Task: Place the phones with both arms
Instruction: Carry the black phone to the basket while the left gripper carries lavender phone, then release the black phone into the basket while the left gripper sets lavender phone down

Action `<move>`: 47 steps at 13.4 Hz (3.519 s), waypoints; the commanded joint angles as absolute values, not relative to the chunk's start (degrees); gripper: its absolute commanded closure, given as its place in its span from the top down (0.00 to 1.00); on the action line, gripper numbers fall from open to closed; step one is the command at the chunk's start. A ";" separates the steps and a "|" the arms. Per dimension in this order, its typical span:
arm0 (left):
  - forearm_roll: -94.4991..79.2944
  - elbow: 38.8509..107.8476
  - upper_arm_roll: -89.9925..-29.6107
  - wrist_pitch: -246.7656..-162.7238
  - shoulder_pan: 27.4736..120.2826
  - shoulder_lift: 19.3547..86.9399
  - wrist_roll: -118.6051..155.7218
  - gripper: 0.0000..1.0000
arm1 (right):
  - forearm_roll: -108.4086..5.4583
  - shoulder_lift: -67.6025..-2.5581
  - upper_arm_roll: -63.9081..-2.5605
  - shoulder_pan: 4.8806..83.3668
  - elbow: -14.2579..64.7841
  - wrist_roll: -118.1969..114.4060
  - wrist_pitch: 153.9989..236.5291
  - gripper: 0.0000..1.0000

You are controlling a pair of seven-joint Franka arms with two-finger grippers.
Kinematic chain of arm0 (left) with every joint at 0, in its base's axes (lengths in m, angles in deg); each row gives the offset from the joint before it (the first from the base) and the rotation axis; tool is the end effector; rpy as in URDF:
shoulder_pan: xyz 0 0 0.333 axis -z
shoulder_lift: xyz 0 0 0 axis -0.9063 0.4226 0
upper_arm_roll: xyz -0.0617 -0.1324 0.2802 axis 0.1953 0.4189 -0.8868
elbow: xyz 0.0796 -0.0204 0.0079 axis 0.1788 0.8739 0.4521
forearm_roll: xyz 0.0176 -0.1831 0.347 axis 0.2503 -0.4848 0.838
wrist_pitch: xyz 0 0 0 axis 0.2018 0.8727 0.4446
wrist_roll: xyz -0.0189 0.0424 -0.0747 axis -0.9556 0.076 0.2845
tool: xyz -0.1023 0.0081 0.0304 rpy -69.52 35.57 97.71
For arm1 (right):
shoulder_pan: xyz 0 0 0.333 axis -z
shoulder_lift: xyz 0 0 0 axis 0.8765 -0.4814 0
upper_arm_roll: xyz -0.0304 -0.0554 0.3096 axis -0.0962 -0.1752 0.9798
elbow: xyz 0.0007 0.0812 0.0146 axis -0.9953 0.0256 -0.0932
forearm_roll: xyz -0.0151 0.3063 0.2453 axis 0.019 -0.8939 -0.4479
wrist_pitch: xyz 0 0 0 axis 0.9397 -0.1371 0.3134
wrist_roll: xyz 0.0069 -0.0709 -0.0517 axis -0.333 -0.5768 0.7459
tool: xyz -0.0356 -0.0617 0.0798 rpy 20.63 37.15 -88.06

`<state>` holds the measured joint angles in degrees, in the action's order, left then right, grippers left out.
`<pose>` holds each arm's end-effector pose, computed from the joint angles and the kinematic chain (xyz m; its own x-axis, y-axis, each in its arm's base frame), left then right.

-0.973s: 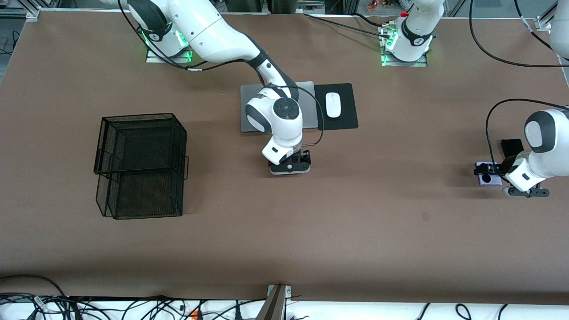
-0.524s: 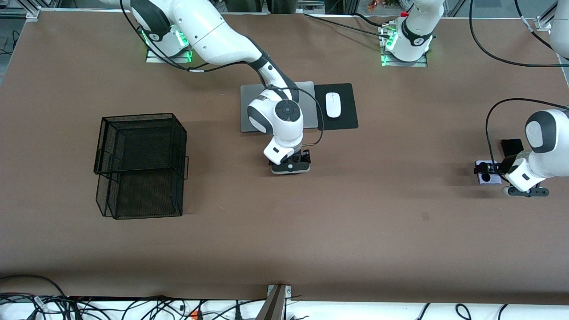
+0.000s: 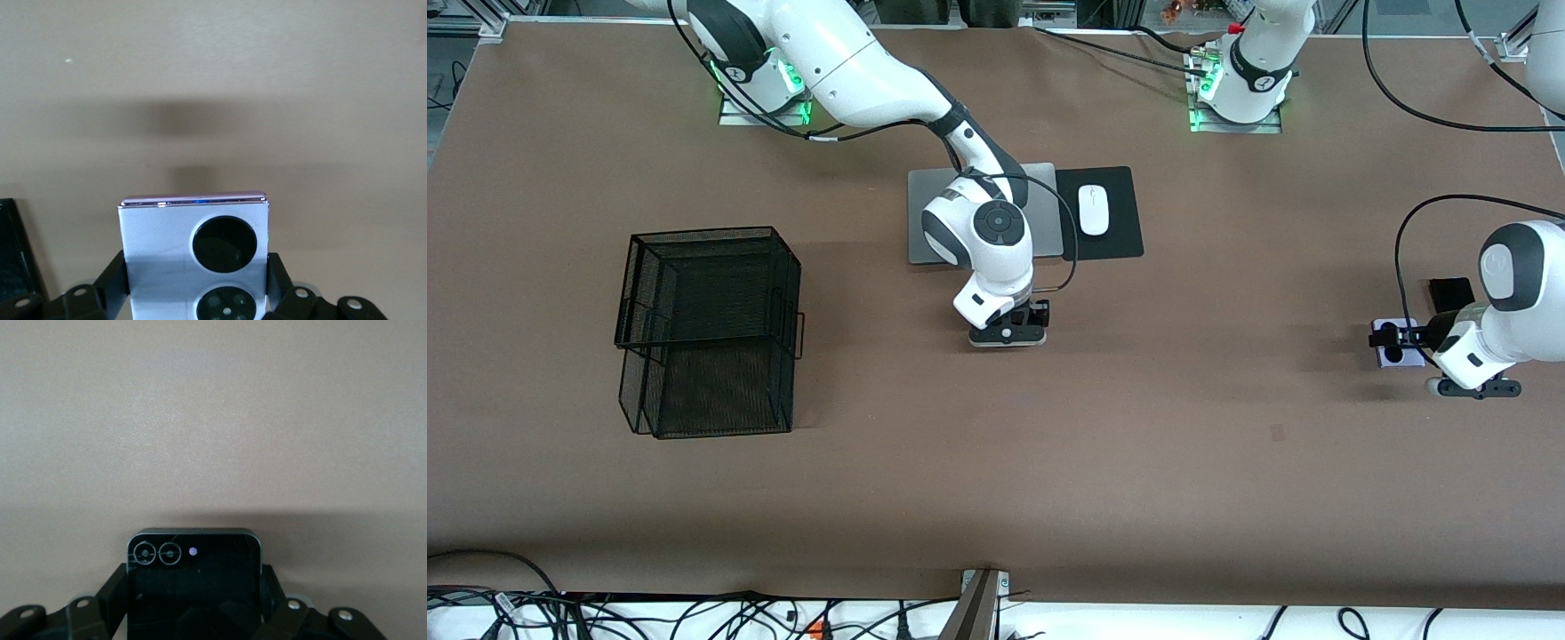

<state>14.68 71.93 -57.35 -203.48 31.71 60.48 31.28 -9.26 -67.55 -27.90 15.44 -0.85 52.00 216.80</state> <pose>0.6210 0.1731 0.2559 0.9755 0.0125 -0.2197 0.0211 -0.9991 0.0368 0.5327 0.5447 0.1724 0.9890 0.0036 0.1477 0.0122 -0.9983 -0.0575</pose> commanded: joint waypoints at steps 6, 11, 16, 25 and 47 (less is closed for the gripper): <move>13.43 63.20 -54.13 -189.53 49.24 58.99 14.22 0.38 | -14.26 -55.41 -27.96 16.74 -4.68 45.96 193.40 0.27; 6.14 62.67 -54.13 -194.52 59.88 62.15 6.38 0.38 | -15.68 -42.32 -29.27 24.03 1.27 34.72 180.90 0.27; 6.22 62.76 -54.22 -207.70 71.49 67.07 -7.22 0.38 | -15.77 -25.62 -42.43 24.75 23.05 15.30 185.01 0.27; 6.84 62.67 -60.35 -222.93 87.48 74.63 -21.92 0.42 | -16.73 -19.52 -64.07 24.75 44.97 -2.05 198.63 0.27; 9.63 62.76 -62.75 -189.36 53.44 54.77 17.84 1.00 | -23.15 -29.19 -53.74 26.07 19.67 11.70 180.71 1.00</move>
